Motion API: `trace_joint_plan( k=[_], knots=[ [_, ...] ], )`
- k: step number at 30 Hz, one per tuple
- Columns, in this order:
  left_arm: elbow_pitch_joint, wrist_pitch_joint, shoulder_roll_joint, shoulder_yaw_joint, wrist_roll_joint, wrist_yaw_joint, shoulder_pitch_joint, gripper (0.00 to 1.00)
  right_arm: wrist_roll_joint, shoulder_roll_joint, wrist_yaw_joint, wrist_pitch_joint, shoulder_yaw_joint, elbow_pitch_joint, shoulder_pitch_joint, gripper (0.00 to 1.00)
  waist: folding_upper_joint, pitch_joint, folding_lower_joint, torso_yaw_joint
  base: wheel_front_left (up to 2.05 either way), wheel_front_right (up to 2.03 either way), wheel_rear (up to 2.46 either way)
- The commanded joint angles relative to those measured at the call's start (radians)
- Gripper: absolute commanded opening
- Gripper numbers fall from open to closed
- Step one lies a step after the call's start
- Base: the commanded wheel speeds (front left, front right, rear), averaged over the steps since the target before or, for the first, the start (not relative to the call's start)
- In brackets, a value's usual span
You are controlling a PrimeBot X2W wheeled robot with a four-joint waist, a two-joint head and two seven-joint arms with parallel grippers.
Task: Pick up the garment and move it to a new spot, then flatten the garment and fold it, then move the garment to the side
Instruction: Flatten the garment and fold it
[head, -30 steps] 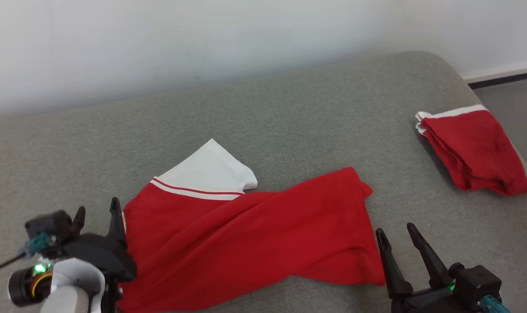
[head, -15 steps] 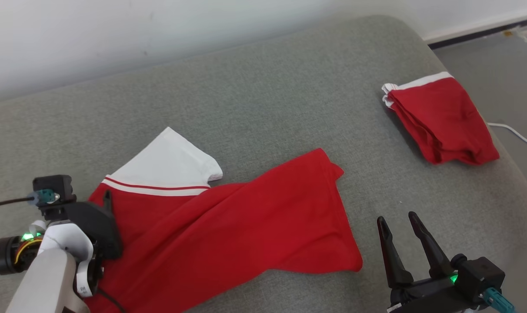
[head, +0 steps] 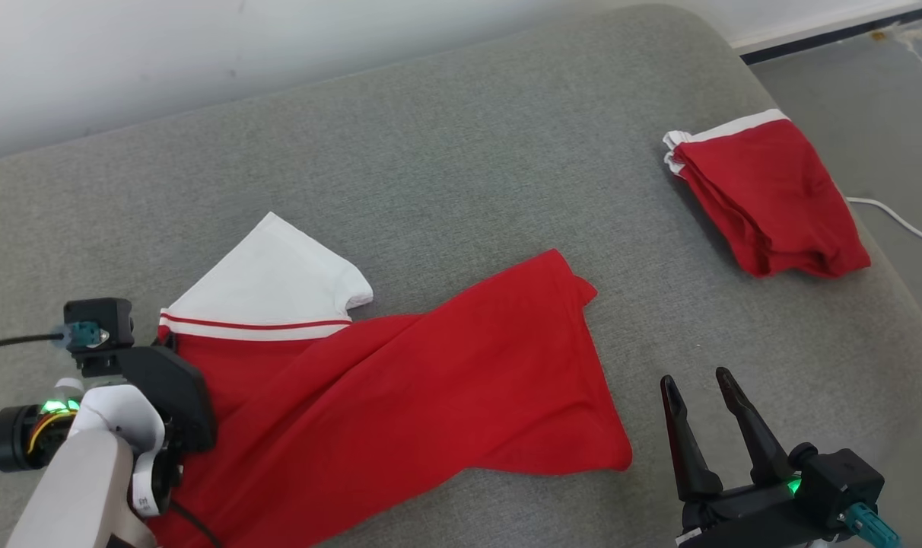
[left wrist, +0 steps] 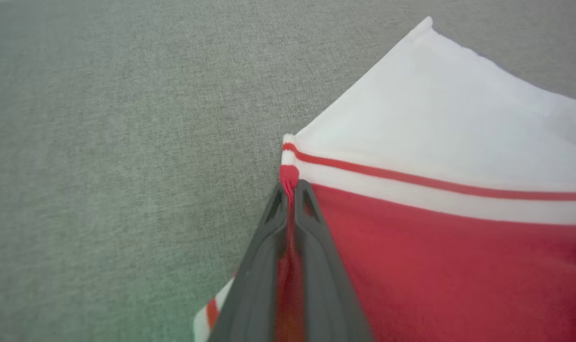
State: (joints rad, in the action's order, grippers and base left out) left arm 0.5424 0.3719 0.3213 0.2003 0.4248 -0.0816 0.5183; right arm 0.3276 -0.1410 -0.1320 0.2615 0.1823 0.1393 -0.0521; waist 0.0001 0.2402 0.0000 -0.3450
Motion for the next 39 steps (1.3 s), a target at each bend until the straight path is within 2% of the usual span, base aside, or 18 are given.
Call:
trace_joint_plan(
  k=[1, 7, 16, 17, 18, 19, 23, 30, 31, 36, 39],
  knots=[
    [0.011, 0.001, 0.005, -0.003, -0.003, -0.011, -0.030, 0.00, -0.003, 0.002, 0.002, 0.005, 0.001, -0.001, -0.006, 1.00, -0.0001, -0.004, 0.0000, 0.007, 0.00, 0.00, 0.00],
    [-0.024, -0.026, 0.016, -0.025, -0.003, -0.062, -0.073, 0.00, -0.001, -0.008, 0.002, 0.005, 0.005, 0.002, -0.005, 1.00, -0.0001, -0.016, 0.0000, 0.034, 0.00, 0.00, 0.00],
    [-0.050, -0.066, 0.022, -0.064, 0.019, -0.113, -0.138, 0.00, 0.001, -0.016, 0.002, 0.005, 0.011, 0.008, -0.001, 1.00, -0.0001, -0.034, 0.0000, 0.060, 0.00, 0.00, 0.00],
    [-0.055, -0.073, 0.016, -0.066, 0.023, -0.113, -0.145, 0.13, 0.001, -0.017, 0.002, 0.005, 0.012, 0.010, 0.000, 1.00, -0.0001, -0.036, 0.0000, 0.062, 0.00, 0.00, 0.00],
    [-0.062, -0.084, 0.013, -0.067, 0.027, -0.108, -0.149, 0.47, 0.001, -0.017, 0.002, 0.005, 0.012, 0.011, 0.001, 1.00, -0.0001, -0.040, 0.0000, 0.064, 0.00, 0.00, 0.00],
    [-0.069, -0.096, 0.009, -0.070, 0.033, -0.106, -0.155, 1.00, 0.001, -0.017, 0.002, 0.005, 0.014, 0.012, 0.003, 1.00, -0.0001, -0.043, 0.0000, 0.065, 0.00, 0.00, 0.00],
    [-0.092, -0.182, 0.001, -0.083, 0.026, -0.113, -0.173, 1.00, 0.004, -0.021, 0.002, 0.005, 0.018, 0.018, 0.009, 1.00, -0.0001, -0.062, 0.0000, 0.069, 0.00, 0.00, 0.00],
    [-0.106, -0.363, -0.009, -0.100, 0.023, -0.090, -0.205, 1.00, 0.009, -0.029, 0.002, 0.005, 0.018, 0.022, 0.022, 1.00, -0.0001, -0.099, 0.0000, 0.084, 0.00, 0.00, 0.00],
    [-0.106, -0.363, -0.009, -0.100, 0.023, -0.090, -0.205, 1.00, 0.009, -0.029, 0.002, 0.005, 0.018, 0.022, 0.022, 1.00, -0.0001, -0.099, 0.0000, 0.084, 0.00, 0.00, 0.00],
    [-0.120, -0.542, -0.028, -0.109, 0.024, -0.057, -0.246, 1.00, 0.011, -0.035, 0.002, 0.005, 0.015, 0.023, 0.034, 1.00, -0.0001, -0.125, 0.0000, 0.108, 0.00, 0.00, 0.00],
    [-0.143, -0.613, -0.050, -0.115, 0.018, -0.043, -0.288, 1.00, 0.014, -0.040, 0.002, 0.005, 0.015, 0.024, 0.038, 1.00, -0.0001, -0.140, 0.0000, 0.129, 0.00, 0.00, 0.00]
  ],
)
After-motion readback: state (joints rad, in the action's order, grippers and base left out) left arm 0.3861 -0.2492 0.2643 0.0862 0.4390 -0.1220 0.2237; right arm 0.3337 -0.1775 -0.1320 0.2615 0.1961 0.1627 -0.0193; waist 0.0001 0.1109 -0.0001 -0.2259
